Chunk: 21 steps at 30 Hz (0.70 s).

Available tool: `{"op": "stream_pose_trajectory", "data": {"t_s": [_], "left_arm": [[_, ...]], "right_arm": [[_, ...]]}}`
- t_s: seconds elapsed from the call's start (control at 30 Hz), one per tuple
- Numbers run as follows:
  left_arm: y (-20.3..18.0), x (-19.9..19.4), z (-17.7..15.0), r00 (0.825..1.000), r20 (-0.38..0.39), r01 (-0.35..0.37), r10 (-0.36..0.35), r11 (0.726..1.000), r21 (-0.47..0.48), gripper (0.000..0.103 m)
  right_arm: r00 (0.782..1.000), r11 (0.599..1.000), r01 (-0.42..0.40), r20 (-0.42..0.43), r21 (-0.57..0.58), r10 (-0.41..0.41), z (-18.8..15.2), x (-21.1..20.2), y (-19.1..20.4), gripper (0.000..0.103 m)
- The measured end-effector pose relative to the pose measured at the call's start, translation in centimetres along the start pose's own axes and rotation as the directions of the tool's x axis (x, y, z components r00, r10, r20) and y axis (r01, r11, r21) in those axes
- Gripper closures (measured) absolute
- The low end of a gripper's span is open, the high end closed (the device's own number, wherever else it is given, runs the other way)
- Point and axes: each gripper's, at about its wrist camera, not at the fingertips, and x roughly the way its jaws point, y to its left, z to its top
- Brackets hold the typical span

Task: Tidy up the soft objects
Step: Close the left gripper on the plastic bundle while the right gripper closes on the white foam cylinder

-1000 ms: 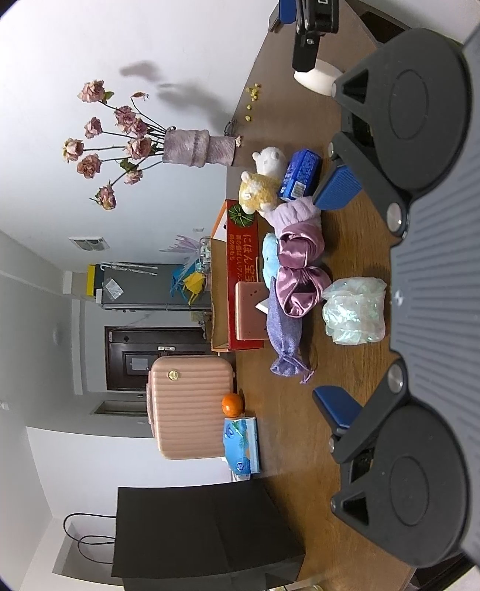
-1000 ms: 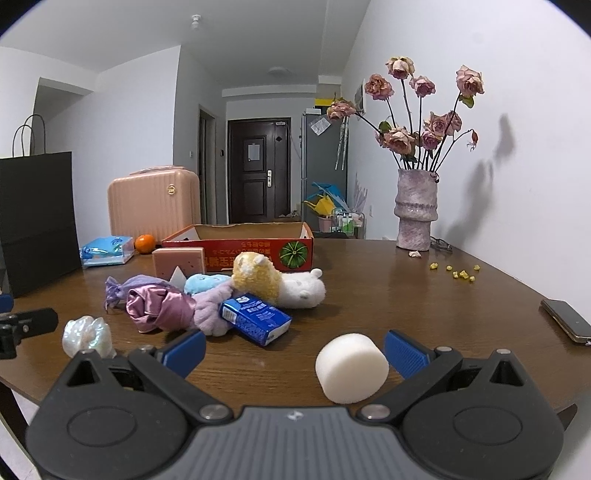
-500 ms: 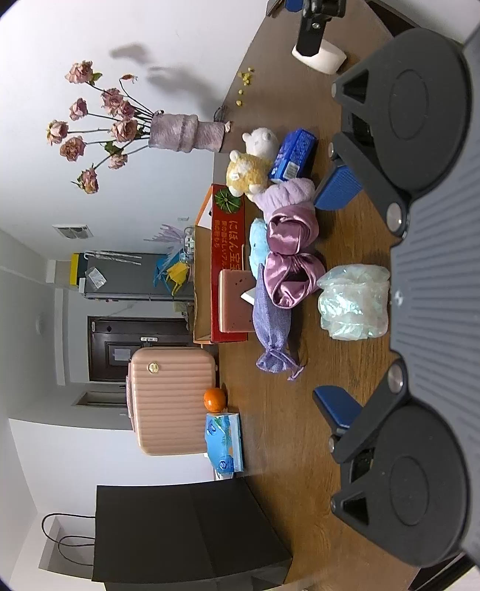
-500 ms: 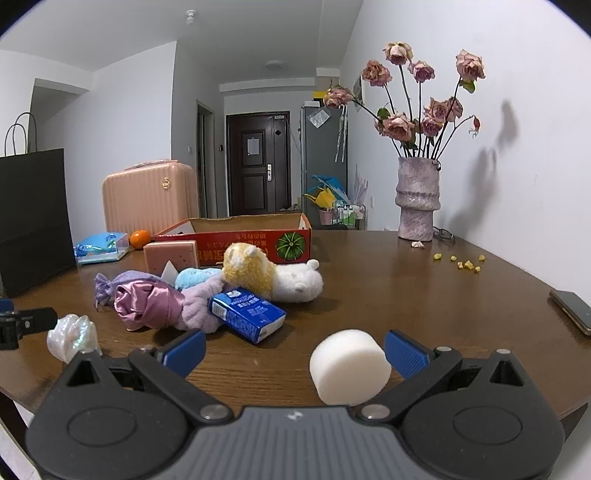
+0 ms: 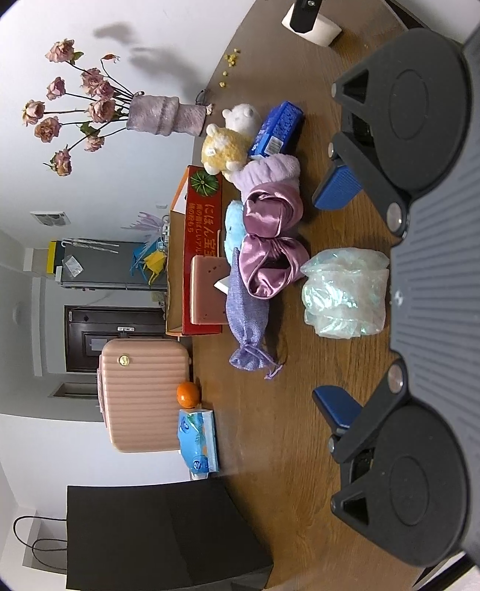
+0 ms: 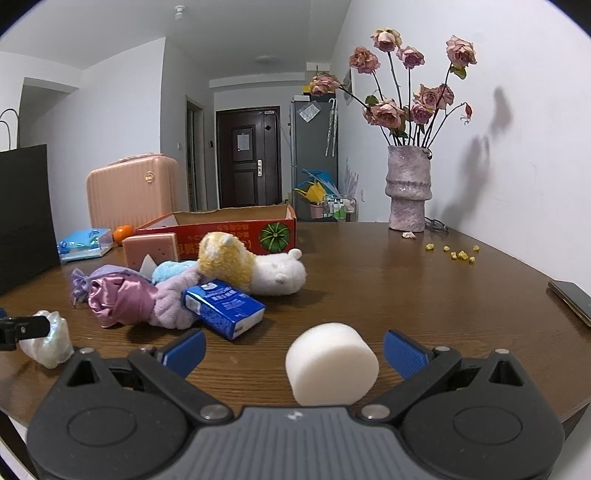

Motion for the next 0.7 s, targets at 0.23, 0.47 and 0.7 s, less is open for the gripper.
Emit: {"op": "stream_pose_trajectory", "data": {"t_s": [0.23, 0.47, 0.7], "left_arm": [[-0.3, 1.9, -0.2, 0.999, -0.032, -0.017, 0.017, 1.0, -0.002, 0.0], [-0.5, 3.5, -0.4, 0.998, -0.049, -0.041, 0.041, 0.999, -0.004, 0.007], [-0.8, 4.3, -0.6, 0.997, -0.058, -0.045, 0.045, 0.999, 0.004, 0.019]], "right_arm": [[1.0, 1.0, 0.011, -0.004, 0.005, -0.011, -0.3, 0.9, -0.7, 0.001], [1.0, 1.0, 0.027, -0.009, 0.0, -0.027, -0.6, 1.8, -1.2, 0.001], [0.999, 0.999, 0.036, -0.014, 0.002, -0.036, -0.8, 2.5, -1.8, 0.001]]}}
